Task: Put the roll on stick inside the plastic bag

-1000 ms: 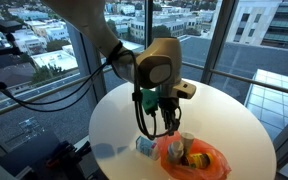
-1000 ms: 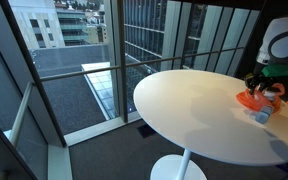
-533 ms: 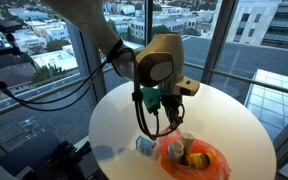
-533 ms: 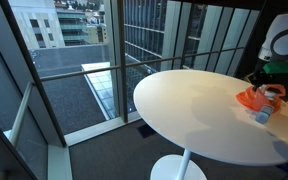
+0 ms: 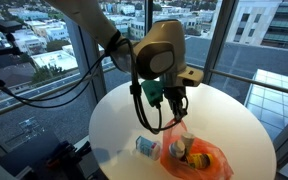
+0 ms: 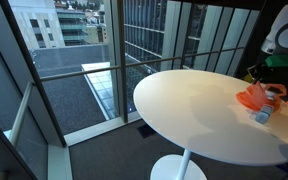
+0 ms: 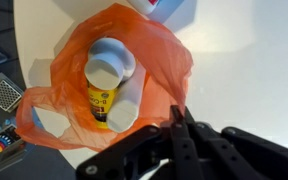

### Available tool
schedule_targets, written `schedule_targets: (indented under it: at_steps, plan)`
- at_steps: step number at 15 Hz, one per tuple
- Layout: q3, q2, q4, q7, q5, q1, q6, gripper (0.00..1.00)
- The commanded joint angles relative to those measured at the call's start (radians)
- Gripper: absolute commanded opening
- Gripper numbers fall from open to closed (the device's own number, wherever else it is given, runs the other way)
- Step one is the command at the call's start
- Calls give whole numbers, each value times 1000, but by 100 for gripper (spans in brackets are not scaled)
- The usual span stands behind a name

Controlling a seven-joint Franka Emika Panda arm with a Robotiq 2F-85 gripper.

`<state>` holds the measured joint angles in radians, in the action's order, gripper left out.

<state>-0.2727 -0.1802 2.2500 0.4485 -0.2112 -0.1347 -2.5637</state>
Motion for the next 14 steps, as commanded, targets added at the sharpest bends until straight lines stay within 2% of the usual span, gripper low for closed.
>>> schedule_targets:
  at_steps: [1, 2, 4, 9, 12, 14]
  plan:
    - [-4, 37, 15, 5, -15, 0, -7, 3]
    - [-3, 38, 15, 5, -14, 0, -4, 28]
    - [-3, 37, 14, 14, -18, 2, 9, 32]
    - [6, 53, 16, 33, -14, 14, 83, 71]
    - [28, 92, 22, 20, 5, 23, 204, 95]
    - [49, 129, 24, 2, 17, 25, 301, 100]
